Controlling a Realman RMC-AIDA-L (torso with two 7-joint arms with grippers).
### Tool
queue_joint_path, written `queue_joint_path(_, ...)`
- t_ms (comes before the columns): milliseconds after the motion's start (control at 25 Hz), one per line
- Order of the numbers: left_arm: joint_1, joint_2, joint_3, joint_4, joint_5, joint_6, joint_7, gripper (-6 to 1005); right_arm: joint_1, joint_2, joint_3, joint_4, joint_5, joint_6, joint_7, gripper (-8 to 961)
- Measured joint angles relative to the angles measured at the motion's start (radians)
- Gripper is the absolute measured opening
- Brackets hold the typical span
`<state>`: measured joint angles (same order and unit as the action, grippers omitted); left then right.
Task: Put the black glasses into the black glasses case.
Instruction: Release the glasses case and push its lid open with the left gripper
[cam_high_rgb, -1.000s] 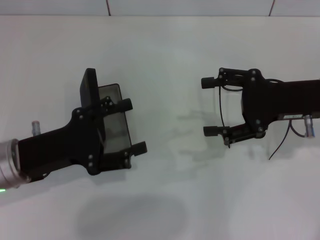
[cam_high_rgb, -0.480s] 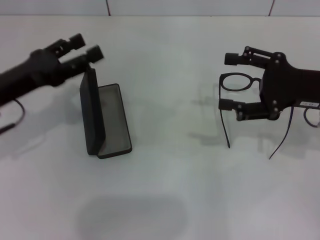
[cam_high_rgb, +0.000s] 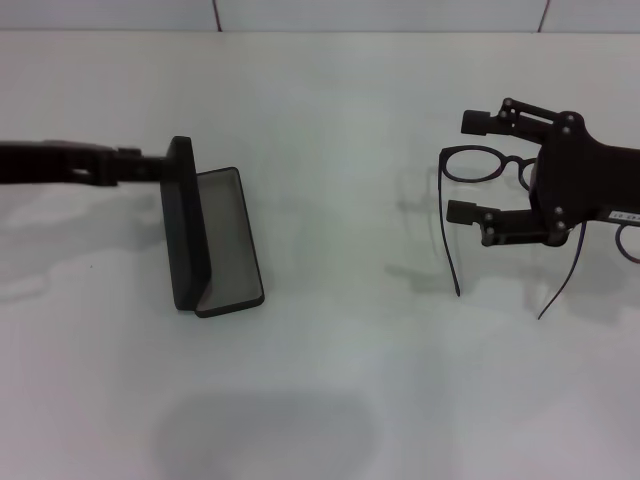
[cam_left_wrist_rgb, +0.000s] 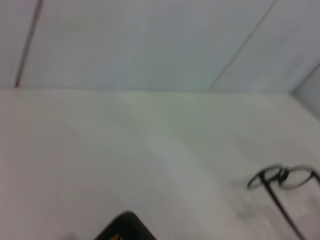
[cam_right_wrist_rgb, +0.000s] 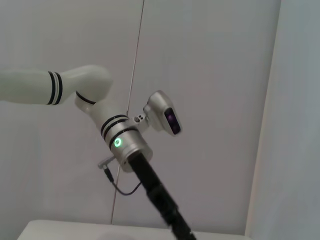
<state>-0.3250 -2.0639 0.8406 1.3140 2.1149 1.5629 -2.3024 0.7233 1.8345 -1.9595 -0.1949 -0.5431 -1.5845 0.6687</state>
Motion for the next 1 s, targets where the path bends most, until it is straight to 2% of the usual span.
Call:
queue_joint_path(120, -0.004, -0.020, 0.059, 0.048, 0.062, -0.003, -0.047, 877, 0.000, 0.002, 0.000, 0.000, 0.000, -0.004, -0.001, 885)
queue_joint_path(600, -0.062, -0.023, 0.139, 0.041, 0.227, -0.075, -0.178, 873, -0.004, 0.008, -0.003, -0.003, 0.000, -0.011, -0.006, 885)
queue_joint_path(1000, -0.103, -0.022, 0.205, 0.034, 0.253, -0.078, -0.205, 871, -0.005, 0.012, -0.001, -0.025, 0.000, 0.004, -0.006, 885)
